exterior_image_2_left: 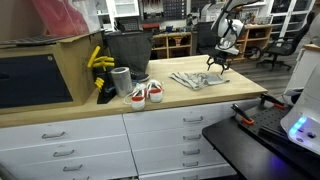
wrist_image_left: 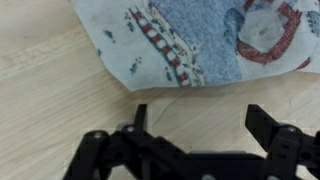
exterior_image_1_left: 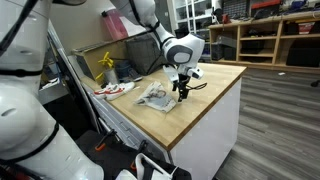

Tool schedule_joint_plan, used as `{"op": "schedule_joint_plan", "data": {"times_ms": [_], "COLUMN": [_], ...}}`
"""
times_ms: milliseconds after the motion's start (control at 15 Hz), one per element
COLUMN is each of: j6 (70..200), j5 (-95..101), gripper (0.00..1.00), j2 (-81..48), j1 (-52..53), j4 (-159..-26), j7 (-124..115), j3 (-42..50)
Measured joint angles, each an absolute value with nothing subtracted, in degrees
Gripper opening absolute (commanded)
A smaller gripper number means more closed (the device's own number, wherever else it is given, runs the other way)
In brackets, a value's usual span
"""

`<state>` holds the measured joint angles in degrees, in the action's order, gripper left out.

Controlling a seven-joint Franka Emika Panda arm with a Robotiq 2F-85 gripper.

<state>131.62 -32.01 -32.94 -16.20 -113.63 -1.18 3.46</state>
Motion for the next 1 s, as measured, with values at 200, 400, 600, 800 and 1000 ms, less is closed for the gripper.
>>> {"op": "schedule_joint_plan", "data": {"times_ms": [200, 400, 600, 800, 1000], "j6": [131.62, 131.59, 131.58, 131.37, 131.09], "j5": [-32.56, -32.56, -32.56, -32.56, -32.56], "gripper": [1.0, 1.0, 1.0, 1.0, 1.0], "j2": [-32.41, -32.46, -32.95, -33.8, -33.88], "j1": [-16.9, -17.11, -17.12, -17.12, -17.23], "j4": [-114.27, -114.26, -114.0, -113.36, -113.21], "j7": [1.18, 1.23, 1.23, 1.23, 1.23], "j3": [3.46, 3.46, 3.46, 3.46, 3.45]}}
